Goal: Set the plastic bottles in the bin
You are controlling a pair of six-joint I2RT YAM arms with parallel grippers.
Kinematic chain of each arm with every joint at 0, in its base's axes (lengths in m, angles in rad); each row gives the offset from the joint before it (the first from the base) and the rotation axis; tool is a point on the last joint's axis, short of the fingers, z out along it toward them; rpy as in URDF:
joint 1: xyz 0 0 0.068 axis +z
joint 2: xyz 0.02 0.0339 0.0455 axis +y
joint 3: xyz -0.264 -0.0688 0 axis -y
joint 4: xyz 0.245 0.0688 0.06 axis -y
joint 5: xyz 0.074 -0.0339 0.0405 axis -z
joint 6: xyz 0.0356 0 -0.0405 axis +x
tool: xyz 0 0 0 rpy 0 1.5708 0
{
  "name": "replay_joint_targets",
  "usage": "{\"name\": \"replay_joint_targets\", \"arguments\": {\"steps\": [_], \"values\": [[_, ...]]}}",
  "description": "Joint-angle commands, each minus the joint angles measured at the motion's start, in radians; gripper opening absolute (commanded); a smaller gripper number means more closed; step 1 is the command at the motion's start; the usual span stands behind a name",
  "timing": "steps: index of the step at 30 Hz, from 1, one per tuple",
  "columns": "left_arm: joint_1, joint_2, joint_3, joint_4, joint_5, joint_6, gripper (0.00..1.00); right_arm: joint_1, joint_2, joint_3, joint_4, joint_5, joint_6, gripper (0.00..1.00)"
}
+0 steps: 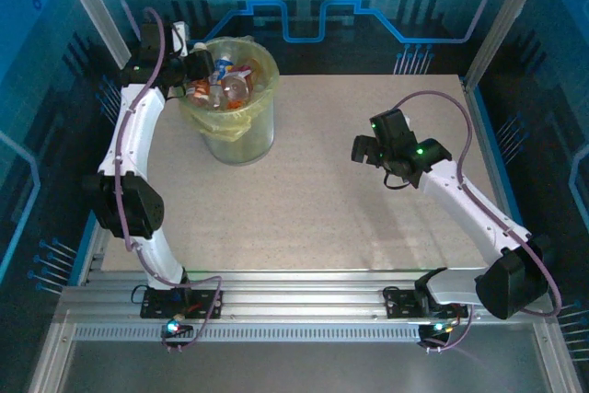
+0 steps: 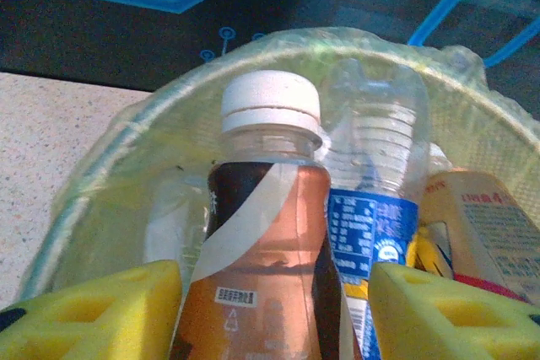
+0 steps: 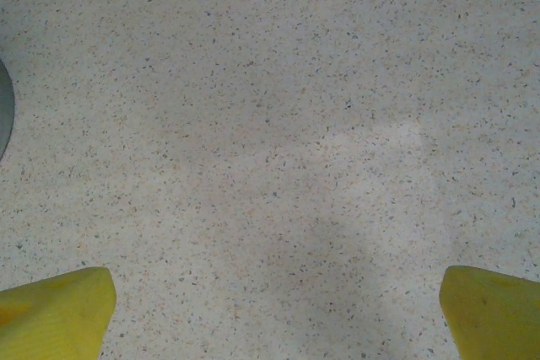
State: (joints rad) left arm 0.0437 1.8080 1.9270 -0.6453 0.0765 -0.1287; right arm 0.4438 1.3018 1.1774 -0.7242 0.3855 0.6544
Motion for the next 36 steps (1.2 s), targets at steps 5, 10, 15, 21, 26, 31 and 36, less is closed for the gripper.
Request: {"name": "replay_joint_targets", "arguments": {"steps": [5, 10, 15, 21, 26, 31, 36], "values": [[-0.011, -0.075, -0.025, 0.058, 0.140, 0.077, 0.66, -0.013, 0.001, -0.006, 0.009, 0.003, 0.008, 1.00], [-0.013, -0.064, -0.025, 0.046, 0.106, 0.105, 0.75, -0.013, 0.008, -0.001, 0.012, -0.008, 0.007, 1.00], [-0.013, -0.053, 0.001, 0.042, 0.076, 0.118, 0.78, -0.013, 0.003, 0.007, 0.004, -0.003, -0.001, 1.00], [-0.013, -0.095, 0.082, 0.024, 0.019, 0.121, 0.94, -0.024, -0.029, 0.015, -0.014, 0.039, -0.021, 1.00], [-0.013, -0.228, -0.006, 0.058, -0.051, 0.087, 0.99, -0.031, -0.102, -0.023, 0.019, 0.076, -0.052, 1.00], [-0.013, -0.447, -0.265, 0.172, -0.149, 0.028, 0.99, -0.040, -0.206, -0.069, 0.025, 0.166, -0.061, 1.00], [-0.013, -0.713, -0.618, 0.315, -0.239, -0.060, 0.99, -0.048, -0.276, -0.082, -0.029, 0.330, -0.045, 1.00]]}}
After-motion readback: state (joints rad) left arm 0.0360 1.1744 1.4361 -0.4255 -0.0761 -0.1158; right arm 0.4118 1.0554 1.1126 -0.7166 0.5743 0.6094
